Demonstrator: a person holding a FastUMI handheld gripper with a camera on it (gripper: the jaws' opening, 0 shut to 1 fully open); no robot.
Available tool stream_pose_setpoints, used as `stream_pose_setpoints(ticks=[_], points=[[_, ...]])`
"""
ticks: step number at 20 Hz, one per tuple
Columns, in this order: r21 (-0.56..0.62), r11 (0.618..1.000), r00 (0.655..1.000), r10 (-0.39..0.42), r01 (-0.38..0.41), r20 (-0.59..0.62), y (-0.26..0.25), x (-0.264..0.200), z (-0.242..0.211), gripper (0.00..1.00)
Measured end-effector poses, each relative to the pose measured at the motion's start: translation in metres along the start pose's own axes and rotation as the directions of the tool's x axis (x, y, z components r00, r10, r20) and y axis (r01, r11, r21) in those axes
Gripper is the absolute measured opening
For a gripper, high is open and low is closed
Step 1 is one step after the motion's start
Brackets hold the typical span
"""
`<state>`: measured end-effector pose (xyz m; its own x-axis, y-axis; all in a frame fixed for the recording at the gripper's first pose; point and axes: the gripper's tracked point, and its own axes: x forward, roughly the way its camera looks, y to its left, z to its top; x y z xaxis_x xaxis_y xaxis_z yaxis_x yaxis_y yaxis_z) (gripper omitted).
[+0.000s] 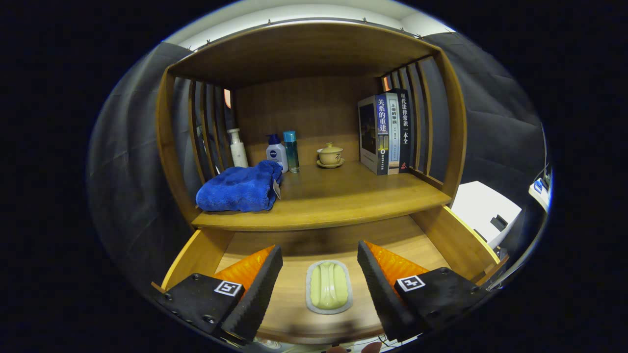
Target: Pull open the drawer, take out the items inside it, and place them on the countertop above the cabinet.
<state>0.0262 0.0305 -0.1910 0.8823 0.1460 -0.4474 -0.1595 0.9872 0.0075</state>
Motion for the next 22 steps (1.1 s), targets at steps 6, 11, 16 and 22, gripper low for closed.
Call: stream_pose_setpoints(ticks=[6,11,16,22], points=[[0.017,1.000,0.982,-0.003,0.006,-0.186,0.003,0.040,-0.010,0.99],[0.025,0.999,0.939,-0.026,0.037,-0.344,-0.006,0.068,-0.033,0.99],[0.027,0.998,0.866,-0.033,0.053,-0.499,-0.010,0.077,-0.062,0.94],[-0.012,0.998,0.778,-0.056,0.063,-0.625,-0.013,0.079,-0.090,0.64]])
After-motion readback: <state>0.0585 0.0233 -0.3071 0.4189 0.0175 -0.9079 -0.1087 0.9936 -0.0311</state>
